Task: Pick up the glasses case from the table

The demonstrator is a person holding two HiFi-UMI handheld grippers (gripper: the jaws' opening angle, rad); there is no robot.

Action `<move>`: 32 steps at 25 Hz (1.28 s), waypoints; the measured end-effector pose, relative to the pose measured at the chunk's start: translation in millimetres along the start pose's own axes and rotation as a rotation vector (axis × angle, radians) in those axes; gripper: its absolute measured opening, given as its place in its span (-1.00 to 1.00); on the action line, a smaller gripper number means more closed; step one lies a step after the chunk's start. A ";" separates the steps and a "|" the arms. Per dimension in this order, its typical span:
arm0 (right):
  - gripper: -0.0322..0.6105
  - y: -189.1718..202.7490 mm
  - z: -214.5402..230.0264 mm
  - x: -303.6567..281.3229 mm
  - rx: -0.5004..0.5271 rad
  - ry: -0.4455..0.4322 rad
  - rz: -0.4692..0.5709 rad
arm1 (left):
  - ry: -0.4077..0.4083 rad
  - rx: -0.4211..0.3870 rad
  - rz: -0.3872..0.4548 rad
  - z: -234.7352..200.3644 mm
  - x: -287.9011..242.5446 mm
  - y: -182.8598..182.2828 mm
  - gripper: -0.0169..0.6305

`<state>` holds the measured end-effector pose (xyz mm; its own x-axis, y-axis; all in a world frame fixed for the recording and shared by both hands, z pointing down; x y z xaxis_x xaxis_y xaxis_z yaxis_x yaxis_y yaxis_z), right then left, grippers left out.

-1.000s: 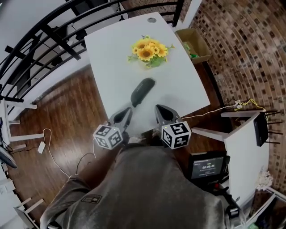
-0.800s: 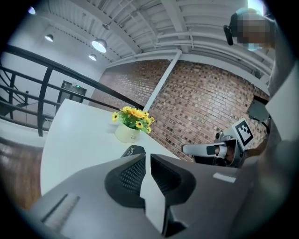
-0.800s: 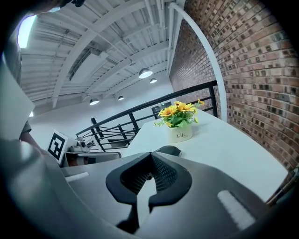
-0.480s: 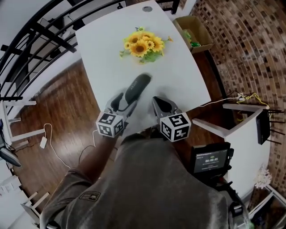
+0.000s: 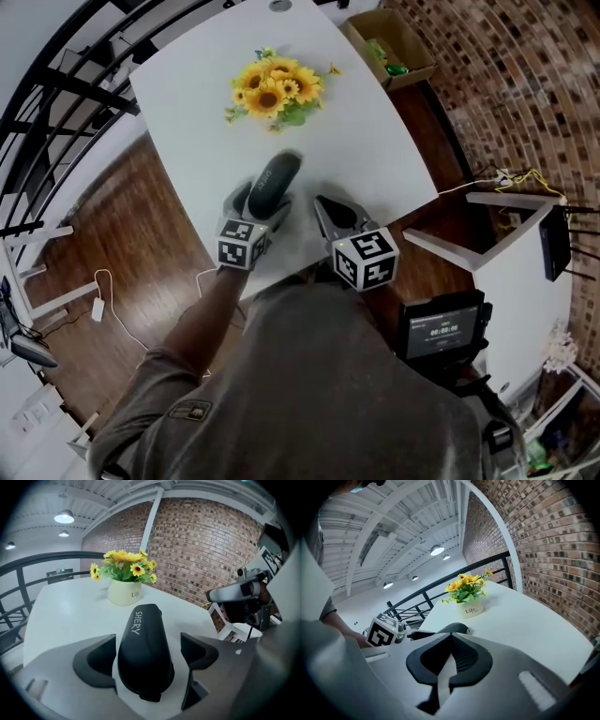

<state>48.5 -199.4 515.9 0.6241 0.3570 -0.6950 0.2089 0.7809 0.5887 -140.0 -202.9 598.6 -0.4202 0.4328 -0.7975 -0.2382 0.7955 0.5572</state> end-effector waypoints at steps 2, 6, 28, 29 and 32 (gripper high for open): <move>-0.87 0.0 3.1 1.2 -0.008 0.006 0.002 | 0.002 -0.009 -0.019 0.6 -6.4 -3.3 0.33; -0.87 0.6 7.4 4.1 -0.019 0.017 0.006 | -0.006 -0.011 -0.068 -1.5 -15.2 -3.6 0.32; -0.87 -4.9 -14.4 3.3 0.023 0.021 0.018 | 0.107 0.160 0.040 -7.1 19.3 0.2 0.14; -0.87 -3.9 -18.0 3.5 0.027 0.021 0.019 | 0.112 0.169 0.053 -7.1 24.6 1.5 0.14; -0.87 -0.2 -29.0 3.8 0.040 0.026 0.023 | 0.132 0.199 0.102 -8.1 41.4 5.8 0.14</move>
<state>28.9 -183.3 501.2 0.6097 0.3884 -0.6909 0.2245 0.7514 0.6205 -165.9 -183.9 570.7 -0.5465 0.4662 -0.6957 -0.0172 0.8243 0.5659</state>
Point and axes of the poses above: the fingertips, and each gripper's own axes: x backward along the fingers, z to its right, y out of its underside, the point moved 8 cm from there along x, backward along the fingers, and after that the axes turned 13 degrees about -z, right-handed, at the moved point
